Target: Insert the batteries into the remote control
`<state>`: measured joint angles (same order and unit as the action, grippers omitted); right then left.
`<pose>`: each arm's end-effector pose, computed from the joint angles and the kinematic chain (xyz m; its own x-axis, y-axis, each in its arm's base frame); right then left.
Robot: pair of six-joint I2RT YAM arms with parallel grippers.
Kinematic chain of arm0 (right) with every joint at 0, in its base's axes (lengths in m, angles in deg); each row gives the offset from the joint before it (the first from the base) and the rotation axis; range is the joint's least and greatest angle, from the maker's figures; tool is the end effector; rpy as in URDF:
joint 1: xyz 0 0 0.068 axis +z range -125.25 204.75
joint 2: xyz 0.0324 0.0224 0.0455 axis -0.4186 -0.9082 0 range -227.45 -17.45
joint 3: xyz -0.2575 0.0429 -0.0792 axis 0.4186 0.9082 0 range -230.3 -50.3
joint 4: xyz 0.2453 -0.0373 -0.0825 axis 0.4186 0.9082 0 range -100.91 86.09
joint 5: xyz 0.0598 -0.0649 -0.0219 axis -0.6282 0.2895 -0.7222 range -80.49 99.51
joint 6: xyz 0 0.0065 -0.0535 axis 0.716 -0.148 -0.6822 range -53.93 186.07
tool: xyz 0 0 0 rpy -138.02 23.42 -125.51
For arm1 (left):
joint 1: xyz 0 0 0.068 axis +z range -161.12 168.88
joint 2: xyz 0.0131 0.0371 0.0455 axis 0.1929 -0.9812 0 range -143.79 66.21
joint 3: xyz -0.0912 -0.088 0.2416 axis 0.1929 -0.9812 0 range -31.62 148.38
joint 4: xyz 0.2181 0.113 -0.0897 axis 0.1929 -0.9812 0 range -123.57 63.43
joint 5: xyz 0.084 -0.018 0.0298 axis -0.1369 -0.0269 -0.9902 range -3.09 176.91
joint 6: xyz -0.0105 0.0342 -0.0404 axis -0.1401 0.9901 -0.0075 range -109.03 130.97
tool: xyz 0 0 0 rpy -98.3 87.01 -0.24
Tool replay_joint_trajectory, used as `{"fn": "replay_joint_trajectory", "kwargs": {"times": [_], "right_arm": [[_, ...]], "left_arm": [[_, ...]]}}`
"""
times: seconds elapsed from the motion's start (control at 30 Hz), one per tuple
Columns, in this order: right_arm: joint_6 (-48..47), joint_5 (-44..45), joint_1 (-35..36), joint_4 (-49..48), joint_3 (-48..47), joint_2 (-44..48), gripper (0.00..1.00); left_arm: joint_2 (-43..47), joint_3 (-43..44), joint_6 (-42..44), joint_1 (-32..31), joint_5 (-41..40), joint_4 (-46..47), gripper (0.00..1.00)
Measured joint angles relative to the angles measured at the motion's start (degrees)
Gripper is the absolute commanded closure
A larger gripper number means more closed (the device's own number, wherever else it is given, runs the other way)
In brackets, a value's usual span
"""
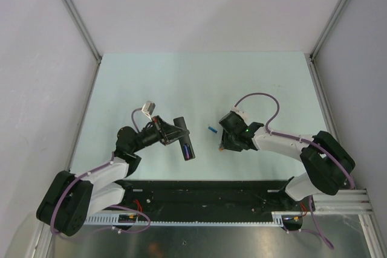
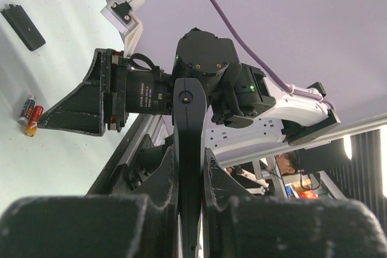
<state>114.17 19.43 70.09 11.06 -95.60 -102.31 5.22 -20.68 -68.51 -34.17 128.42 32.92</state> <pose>0.1979 0.1916 0.1708 -0.8912 0.1411 -0.4310 0.0305 0.9668 0.2536 0.1699 -0.0979 0.2116 -0.8522 -0.4374 -0.2871 0.3119 0.0159 -0.9500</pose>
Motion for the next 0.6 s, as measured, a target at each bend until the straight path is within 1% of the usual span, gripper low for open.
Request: {"fn": "replay_joint_trajectory", "kwargs": {"times": [0.3, 0.53, 0.6], "right_arm": [[0.3, -0.1, -0.1, 0.2, 0.0, -1.0, 0.59], [0.3, -0.3, -0.1, -0.7, 0.0, -1.9, 0.64], [0.2, -0.3, -0.1, -1.0, 0.0, -2.0, 0.64]], "left_arm": [[0.0, 0.0, 0.0, 0.0, 0.7, 0.0, 1.00], [0.0, 0.0, 0.0, 0.0, 0.7, 0.0, 1.00], [0.0, 0.0, 0.0, 0.0, 0.7, 0.0, 1.00]]}}
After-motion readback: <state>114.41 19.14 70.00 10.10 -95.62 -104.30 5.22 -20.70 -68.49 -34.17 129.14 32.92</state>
